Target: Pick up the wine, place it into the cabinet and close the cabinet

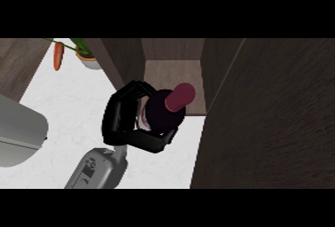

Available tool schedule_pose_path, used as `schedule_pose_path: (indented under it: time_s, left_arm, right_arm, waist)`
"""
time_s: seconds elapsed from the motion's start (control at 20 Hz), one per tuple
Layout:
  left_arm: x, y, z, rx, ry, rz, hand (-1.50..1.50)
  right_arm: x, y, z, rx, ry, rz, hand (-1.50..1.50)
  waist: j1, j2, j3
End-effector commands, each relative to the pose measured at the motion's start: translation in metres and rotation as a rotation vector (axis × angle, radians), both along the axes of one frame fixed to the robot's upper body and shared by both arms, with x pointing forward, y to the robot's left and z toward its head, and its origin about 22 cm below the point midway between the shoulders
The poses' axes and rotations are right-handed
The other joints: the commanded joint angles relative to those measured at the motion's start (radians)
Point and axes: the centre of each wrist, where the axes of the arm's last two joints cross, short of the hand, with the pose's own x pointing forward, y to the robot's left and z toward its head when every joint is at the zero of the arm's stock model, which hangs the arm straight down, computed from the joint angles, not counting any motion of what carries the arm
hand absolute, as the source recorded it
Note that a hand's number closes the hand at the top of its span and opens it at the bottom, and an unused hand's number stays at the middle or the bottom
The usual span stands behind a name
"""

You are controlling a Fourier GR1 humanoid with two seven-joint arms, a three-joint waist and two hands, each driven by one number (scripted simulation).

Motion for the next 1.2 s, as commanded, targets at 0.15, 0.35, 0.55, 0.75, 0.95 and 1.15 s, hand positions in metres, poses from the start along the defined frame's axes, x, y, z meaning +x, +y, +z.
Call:
schedule_pose_path:
  time_s: [0.15,0.35,0.55,0.75,0.95,1.15]
  left_arm:
    - [0.031,-0.029,0.066,-0.005,0.047,0.030,1.50]
    - [0.041,-0.029,0.060,0.000,0.068,0.070,1.50]
    - [0.059,-0.035,0.053,0.039,0.049,0.099,1.50]
    - [0.058,-0.048,0.061,0.127,0.003,0.135,1.50]
    - [0.069,-0.047,0.033,0.181,-0.030,0.143,1.50]
    - [0.066,-0.050,0.030,0.189,-0.019,0.153,1.50]
  right_arm:
    - [-0.013,0.001,-0.007,-0.002,0.002,0.088,-1.50]
    - [-0.034,-0.014,-0.003,-0.004,0.003,0.056,-1.50]
    - [-0.008,-0.013,-0.005,0.009,0.001,0.078,-1.50]
    - [-0.024,-0.008,-0.009,0.004,0.025,0.073,-1.50]
    - [-0.013,-0.003,-0.006,-0.007,-0.002,0.089,-1.50]
    - [-0.018,-0.002,0.006,-0.005,0.012,0.075,-1.50]
  waist:
    - [-0.005,0.003,0.000]
    - [-0.011,0.002,0.000]
    - [-0.010,0.007,0.000]
    - [-0.008,0.002,0.000]
    - [-0.010,0.006,-0.001]
    - [-0.007,0.003,-0.001]
